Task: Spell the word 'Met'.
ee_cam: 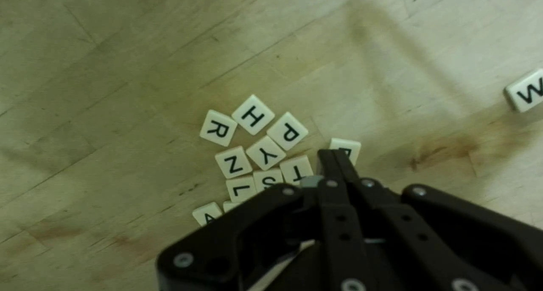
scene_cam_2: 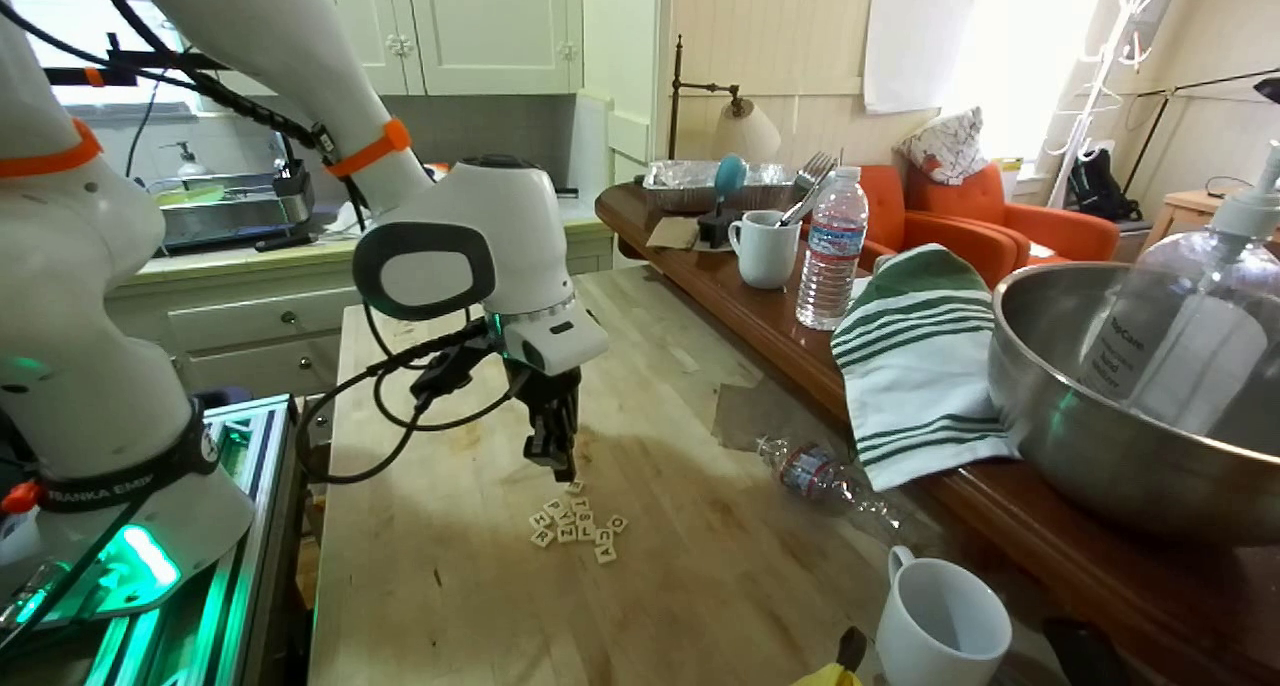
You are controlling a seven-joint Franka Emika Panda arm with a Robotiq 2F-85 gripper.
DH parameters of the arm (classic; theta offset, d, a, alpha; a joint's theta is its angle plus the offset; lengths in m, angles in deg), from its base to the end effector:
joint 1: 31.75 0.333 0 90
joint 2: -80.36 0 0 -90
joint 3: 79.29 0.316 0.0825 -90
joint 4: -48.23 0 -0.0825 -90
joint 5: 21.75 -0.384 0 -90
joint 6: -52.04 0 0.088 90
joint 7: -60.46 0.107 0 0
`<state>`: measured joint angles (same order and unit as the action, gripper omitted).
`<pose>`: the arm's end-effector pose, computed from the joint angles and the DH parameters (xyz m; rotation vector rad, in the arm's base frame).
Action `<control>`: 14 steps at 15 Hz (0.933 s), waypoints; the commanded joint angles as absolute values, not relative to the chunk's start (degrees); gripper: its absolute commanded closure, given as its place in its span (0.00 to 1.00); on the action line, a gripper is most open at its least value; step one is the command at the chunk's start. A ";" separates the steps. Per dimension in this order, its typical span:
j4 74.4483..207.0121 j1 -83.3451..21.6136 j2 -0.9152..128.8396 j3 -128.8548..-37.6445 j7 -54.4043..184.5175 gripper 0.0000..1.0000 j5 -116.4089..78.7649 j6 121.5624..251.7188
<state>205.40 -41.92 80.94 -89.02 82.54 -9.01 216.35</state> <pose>0.3878 -0.1271 0.2354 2.9605 -0.7918 0.2078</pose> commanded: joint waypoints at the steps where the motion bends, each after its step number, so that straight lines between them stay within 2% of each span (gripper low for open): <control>1: 205.16 -41.82 79.45 -88.86 82.76 1.00 -9.70 216.72; 14: 203.74 -40.55 75.50 -88.39 78.57 1.00 -17.89 222.09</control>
